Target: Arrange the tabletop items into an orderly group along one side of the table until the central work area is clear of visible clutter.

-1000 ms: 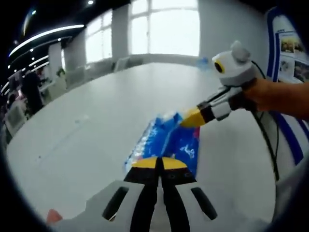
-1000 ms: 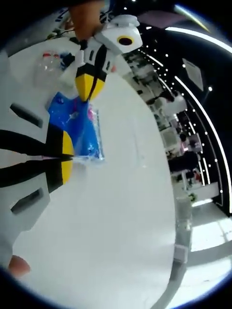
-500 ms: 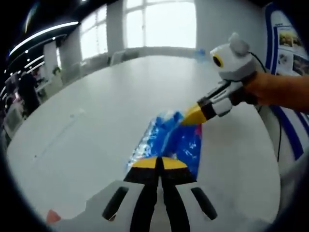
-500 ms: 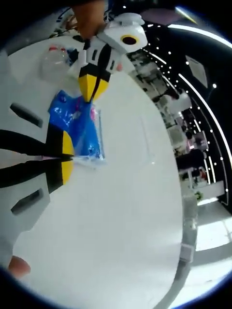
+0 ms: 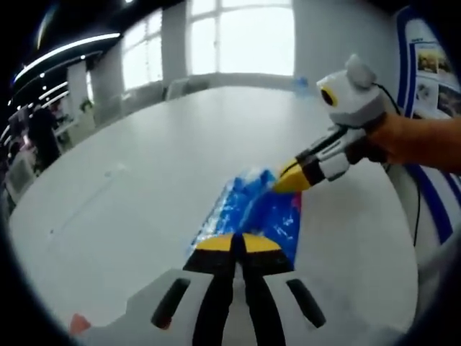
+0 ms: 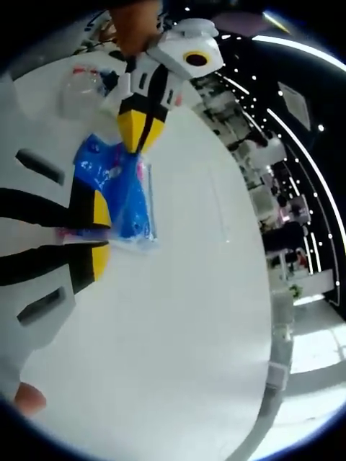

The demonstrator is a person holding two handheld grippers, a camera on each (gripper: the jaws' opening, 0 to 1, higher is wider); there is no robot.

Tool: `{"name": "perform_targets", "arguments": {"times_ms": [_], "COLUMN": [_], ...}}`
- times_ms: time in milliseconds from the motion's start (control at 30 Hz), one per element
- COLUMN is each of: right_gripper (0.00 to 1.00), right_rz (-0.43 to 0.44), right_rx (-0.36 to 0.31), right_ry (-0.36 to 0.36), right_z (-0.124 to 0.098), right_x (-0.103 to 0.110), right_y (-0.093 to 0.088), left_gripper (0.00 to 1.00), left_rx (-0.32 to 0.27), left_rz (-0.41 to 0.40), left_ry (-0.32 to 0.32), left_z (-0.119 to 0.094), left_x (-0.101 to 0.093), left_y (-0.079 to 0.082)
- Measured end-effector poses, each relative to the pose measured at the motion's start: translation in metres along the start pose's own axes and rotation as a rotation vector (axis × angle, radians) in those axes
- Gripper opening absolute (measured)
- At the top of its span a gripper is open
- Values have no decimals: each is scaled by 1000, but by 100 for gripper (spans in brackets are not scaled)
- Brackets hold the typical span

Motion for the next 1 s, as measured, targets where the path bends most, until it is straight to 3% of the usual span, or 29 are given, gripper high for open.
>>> {"name": "perform_targets", "arguments": {"times_ms": [367,1000], "right_gripper": [8,29], "right_rz": [1,-32], "right_rx": [-21,-81], "right_ry": [0,-58], "right_z": [-3,-18], "right_x": [3,4], "right_y": [5,23], "left_gripper": [15,35], "left_rx": [-1,-63], "left_rz": [15,-9], "left_ry": [-4,10], "left_z": [-2,-17], "left_x": [-2,-1], "left_y": [2,19]}}
Point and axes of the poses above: the point that each gripper's makers call its tool centre point, and the gripper's own axes: z roughly forward along the fingers, x roughly to its left, y roughly out of its top, the point moved 7 cm from there along -z, roughly backward along the fingers
